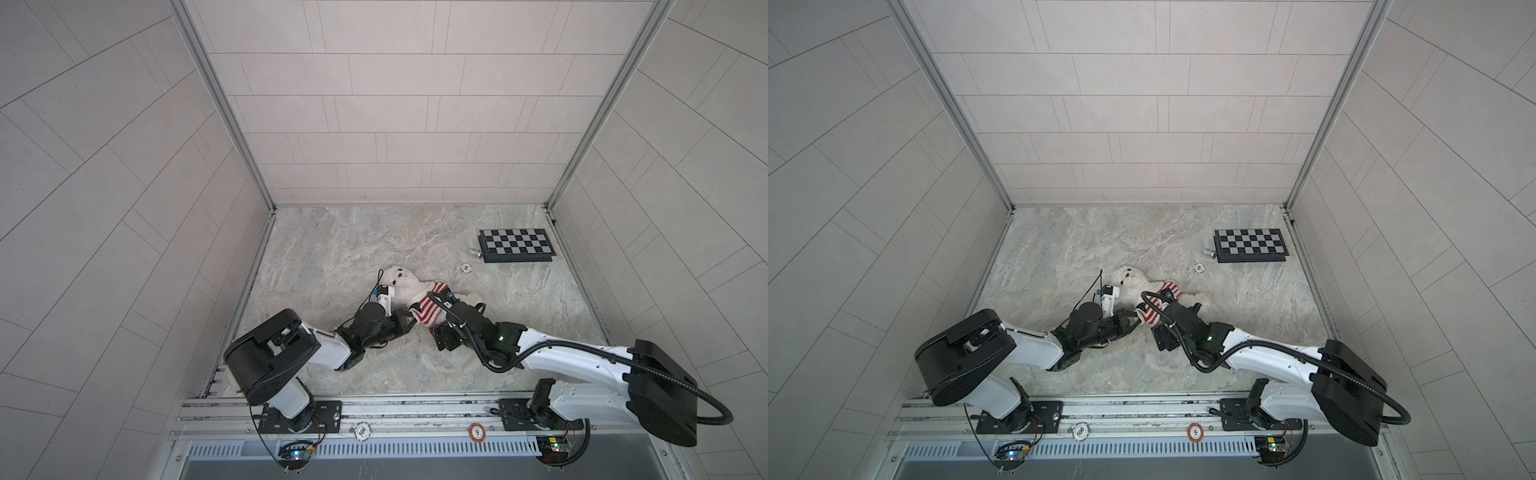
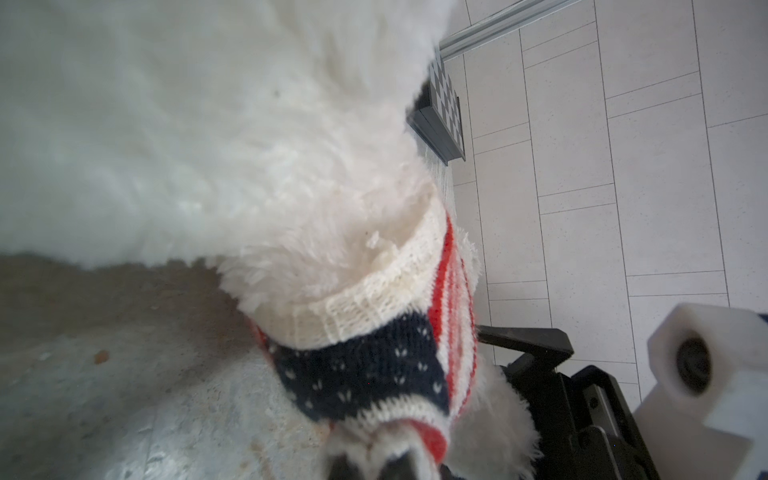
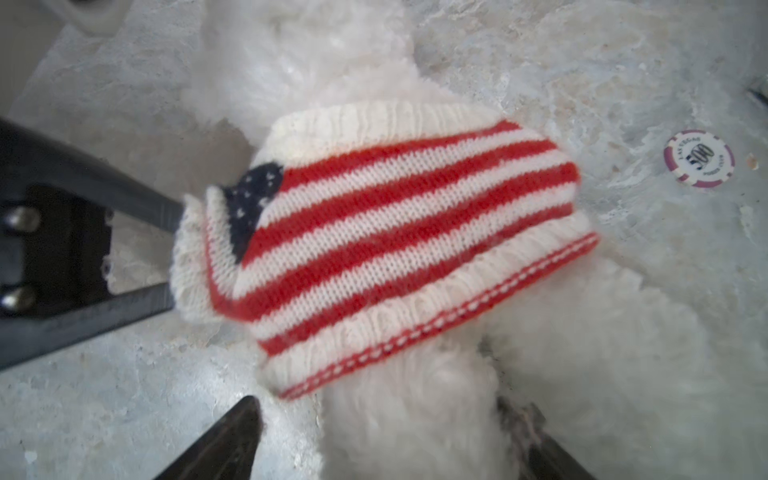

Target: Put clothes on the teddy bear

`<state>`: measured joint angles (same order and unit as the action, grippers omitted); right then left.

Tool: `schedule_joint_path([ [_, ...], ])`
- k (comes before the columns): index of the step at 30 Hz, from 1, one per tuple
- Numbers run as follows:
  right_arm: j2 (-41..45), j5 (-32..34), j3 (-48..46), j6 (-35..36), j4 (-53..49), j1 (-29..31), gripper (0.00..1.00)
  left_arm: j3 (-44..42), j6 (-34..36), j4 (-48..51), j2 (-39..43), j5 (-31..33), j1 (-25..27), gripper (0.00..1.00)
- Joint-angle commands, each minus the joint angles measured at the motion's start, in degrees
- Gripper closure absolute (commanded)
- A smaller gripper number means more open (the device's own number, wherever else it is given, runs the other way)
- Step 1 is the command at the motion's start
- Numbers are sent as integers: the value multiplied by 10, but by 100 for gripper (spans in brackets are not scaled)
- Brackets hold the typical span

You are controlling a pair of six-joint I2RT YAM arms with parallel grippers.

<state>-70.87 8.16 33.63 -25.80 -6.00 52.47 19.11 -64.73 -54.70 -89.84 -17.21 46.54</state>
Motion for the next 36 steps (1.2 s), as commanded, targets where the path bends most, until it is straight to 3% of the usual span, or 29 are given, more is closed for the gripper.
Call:
schedule_joint_path([
  [1, -20, 6, 15, 0, 33, -2, 17, 5, 3, -27, -1, -13, 8, 100],
  [4, -34, 0, 15, 4, 50, -7, 21, 7, 3, -30, -7, -21, 8, 100],
  [12, -31, 11, -27, -3, 60, -50, 86, -10, 10, -21, 16, -26, 0, 100],
  [14, -18, 22, -40, 0, 59, -59, 98, -16, 16, -12, 24, -28, -3, 100],
  [19, 8, 21, -70, 2, 57, -92, 100, -22, 33, 5, 37, -51, -9, 100],
  [25, 30, 23, -81, 11, 42, -110, 100, -25, 75, 35, 48, -142, -23, 100],
  [29, 36, 25, -80, 12, 34, -111, 100, -9, 156, 144, 79, -185, -27, 100],
  [33, 42, 5, -81, 19, 43, -111, 100, 18, 235, 289, 118, -151, -39, 100],
  [36, 33, -26, -78, 8, 57, -108, 100, 36, 239, 318, 137, -113, -39, 96],
])
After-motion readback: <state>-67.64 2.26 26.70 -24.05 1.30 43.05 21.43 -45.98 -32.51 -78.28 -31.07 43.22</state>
